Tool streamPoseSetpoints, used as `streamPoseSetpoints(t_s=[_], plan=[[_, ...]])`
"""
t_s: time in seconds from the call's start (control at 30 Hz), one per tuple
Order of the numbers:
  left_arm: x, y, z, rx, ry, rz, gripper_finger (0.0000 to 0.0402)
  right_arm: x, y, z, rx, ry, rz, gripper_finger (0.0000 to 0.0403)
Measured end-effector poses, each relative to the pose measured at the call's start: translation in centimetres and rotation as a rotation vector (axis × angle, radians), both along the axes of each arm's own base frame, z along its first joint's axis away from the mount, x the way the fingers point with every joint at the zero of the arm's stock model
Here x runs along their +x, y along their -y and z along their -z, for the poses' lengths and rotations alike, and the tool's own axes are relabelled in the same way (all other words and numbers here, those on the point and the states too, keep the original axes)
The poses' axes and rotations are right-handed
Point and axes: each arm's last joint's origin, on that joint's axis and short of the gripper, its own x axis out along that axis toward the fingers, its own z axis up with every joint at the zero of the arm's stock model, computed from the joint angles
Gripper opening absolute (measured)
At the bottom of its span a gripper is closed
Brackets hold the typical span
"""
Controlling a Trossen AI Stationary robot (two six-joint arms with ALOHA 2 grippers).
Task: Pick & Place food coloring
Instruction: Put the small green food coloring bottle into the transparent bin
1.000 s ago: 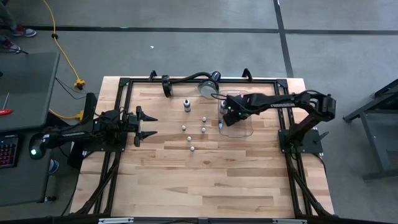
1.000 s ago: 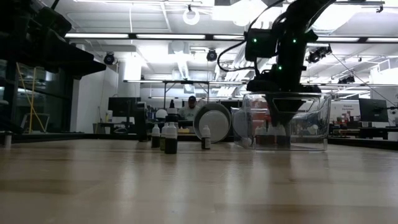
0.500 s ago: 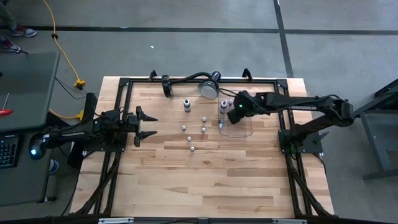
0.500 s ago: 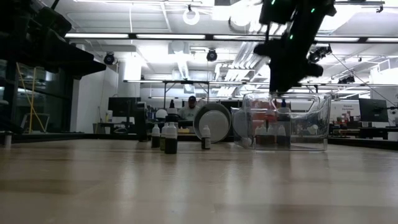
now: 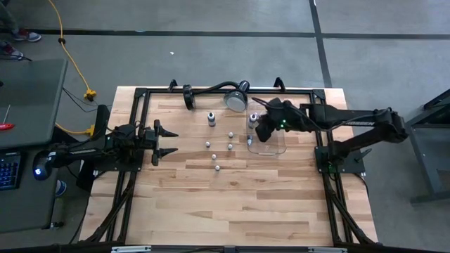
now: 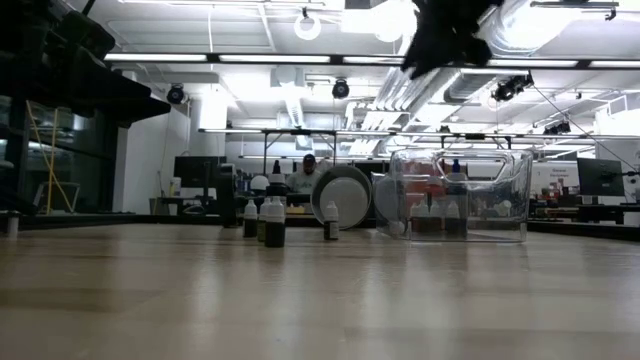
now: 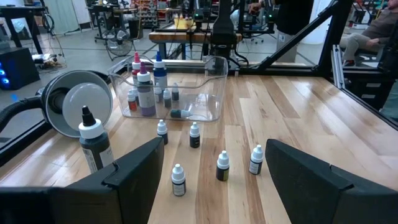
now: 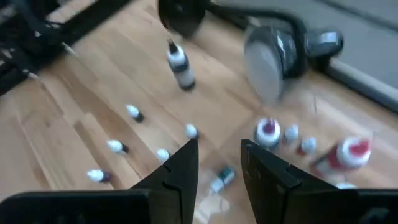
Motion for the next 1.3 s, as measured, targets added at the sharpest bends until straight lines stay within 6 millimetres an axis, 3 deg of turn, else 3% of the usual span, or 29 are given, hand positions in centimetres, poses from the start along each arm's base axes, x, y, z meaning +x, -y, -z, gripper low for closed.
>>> streamPoseSetpoints(t_s=[0.37, 0.6, 0.77, 0.93, 1.3], plan=[[0.0, 0.0, 0.0, 0.000, 0.000, 0.000, 0.0278, 4.6, -1.6, -7.1, -0.131, -0.100, -0.197, 0.0110], [0.0, 0.0, 0.0, 0.000, 0.000, 0.000, 0.0278, 8.1, -2.6, -9.0, -0.224, -0.124, -0.345, 0.0110], [0.0, 0.0, 0.0, 0.000, 0.000, 0.000, 0.0278, 10.9, -3.5, -7.9, -0.205, -0.149, -0.542, 0.0110], [0.0, 0.0, 0.0, 0.000, 0.000, 0.000, 0.0278, 13.0, -4.5, -5.4, -0.058, -0.155, -0.773, 0.0110], [0.0, 0.0, 0.0, 0.000, 0.000, 0.000, 0.0278, 15.9, -4.9, -0.8, 0.051, -0.245, -0.911, 0.0110]])
